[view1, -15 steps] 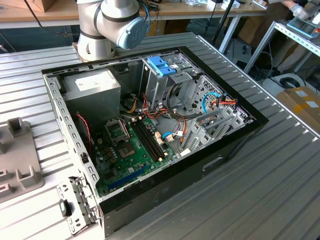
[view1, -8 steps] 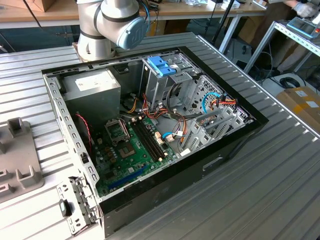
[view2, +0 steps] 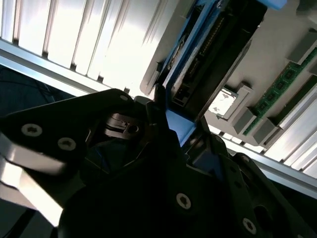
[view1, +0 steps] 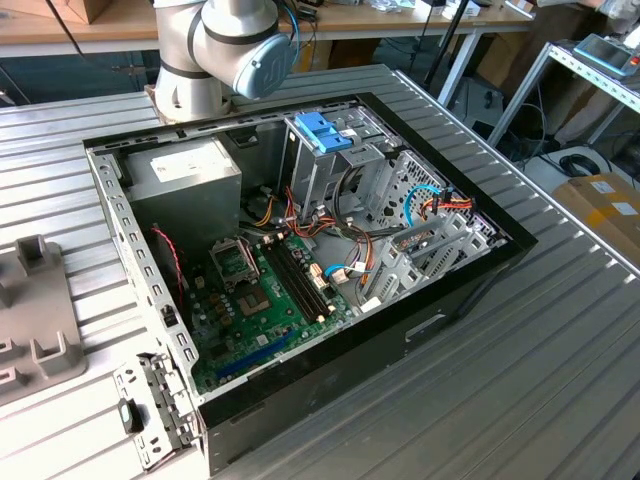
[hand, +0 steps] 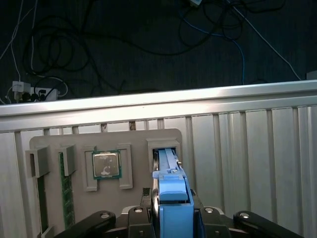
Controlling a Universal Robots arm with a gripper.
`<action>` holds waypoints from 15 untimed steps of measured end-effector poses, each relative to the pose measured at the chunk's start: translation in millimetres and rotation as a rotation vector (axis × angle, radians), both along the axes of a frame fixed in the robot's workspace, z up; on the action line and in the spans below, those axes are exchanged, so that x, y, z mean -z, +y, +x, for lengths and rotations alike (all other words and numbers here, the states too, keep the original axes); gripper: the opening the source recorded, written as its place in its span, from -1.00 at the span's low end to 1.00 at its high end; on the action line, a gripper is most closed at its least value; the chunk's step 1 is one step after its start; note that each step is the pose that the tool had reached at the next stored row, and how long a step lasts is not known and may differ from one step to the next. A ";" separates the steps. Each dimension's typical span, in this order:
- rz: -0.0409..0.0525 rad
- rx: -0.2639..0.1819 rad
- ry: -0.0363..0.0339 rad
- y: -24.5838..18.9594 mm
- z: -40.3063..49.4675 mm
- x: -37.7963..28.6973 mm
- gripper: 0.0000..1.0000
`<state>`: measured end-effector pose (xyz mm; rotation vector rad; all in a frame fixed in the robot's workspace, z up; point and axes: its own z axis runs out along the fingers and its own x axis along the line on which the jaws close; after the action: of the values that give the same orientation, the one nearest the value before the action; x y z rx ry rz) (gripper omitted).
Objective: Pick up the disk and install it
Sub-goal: 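Pick up the disk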
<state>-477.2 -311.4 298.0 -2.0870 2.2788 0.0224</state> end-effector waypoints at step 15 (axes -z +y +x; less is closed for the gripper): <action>0.0000 0.000 0.0000 0.0 0.0 0.2 -0.25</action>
<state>-477.2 -311.4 297.9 -2.0870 2.2788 0.0224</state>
